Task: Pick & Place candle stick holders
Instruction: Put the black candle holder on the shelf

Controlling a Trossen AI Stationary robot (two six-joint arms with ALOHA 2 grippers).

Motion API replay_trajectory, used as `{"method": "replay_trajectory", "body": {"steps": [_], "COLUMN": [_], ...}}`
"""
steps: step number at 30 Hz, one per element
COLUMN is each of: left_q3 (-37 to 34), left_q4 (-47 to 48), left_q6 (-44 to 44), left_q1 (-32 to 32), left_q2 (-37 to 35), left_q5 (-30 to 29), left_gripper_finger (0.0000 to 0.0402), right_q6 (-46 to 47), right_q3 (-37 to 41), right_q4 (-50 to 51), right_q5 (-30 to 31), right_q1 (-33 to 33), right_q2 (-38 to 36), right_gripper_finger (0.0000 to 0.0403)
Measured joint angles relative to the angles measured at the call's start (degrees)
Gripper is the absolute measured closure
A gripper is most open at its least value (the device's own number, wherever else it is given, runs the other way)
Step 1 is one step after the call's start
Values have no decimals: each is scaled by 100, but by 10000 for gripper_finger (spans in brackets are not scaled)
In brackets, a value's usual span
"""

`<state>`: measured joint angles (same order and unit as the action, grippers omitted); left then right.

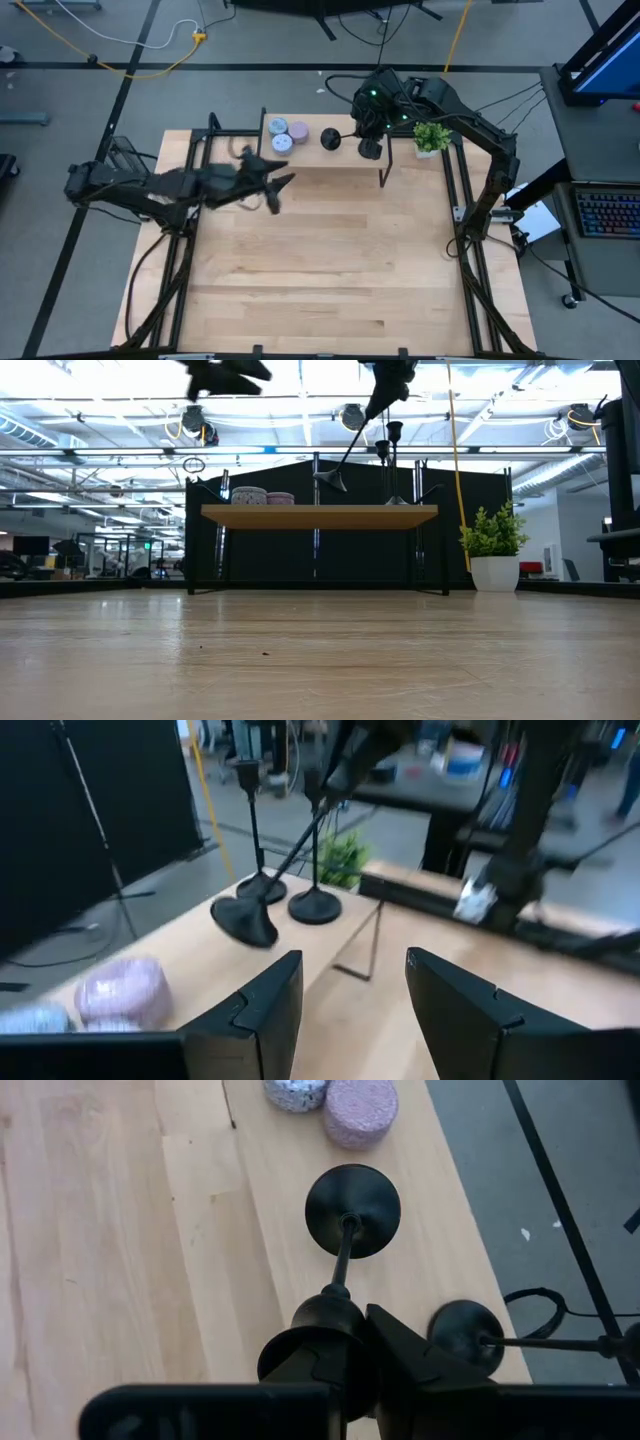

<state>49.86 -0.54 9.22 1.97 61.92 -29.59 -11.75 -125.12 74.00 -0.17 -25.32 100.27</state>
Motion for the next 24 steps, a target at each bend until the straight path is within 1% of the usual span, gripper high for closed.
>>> {"method": "replay_trajectory", "body": {"steps": [4, 7, 12, 14, 18, 20, 24], "left_q3": [1168, 2010, 3052, 3344, 3736, 3875, 4004], "left_q4": [624, 998, 1382, 1441, 1440, 1390, 1320], "left_q6": [-573, -1016, -1746, -1985, -2226, -2250, -2256], "left_q1": [-543, -836, -1096, -1149, -1232, -1270, -1346], "left_q2": [925, 1572, 2516, 2824, 3316, 3485, 3684], "left_q5": [616, 1139, 1738, 1822, 1826, 1762, 1606], "left_gripper_finger": [218, 218, 218, 218, 218, 218, 218], "right_q6": [12, 13, 52, 52, 46, 44, 20], "right_q3": [0, 0, 0, 0, 2, 2, 4], "right_q4": [0, -2, -4, -7, -82, -128, -127], "right_q5": [-7, -10, -14, -55, -375, -567, -638], "right_q1": [43, 76, 109, 109, 107, 107, 99], "right_q2": [0, 0, 0, 0, 0, 0, 0], "right_gripper_finger": [390, 390, 390, 390, 390, 390, 390]}}
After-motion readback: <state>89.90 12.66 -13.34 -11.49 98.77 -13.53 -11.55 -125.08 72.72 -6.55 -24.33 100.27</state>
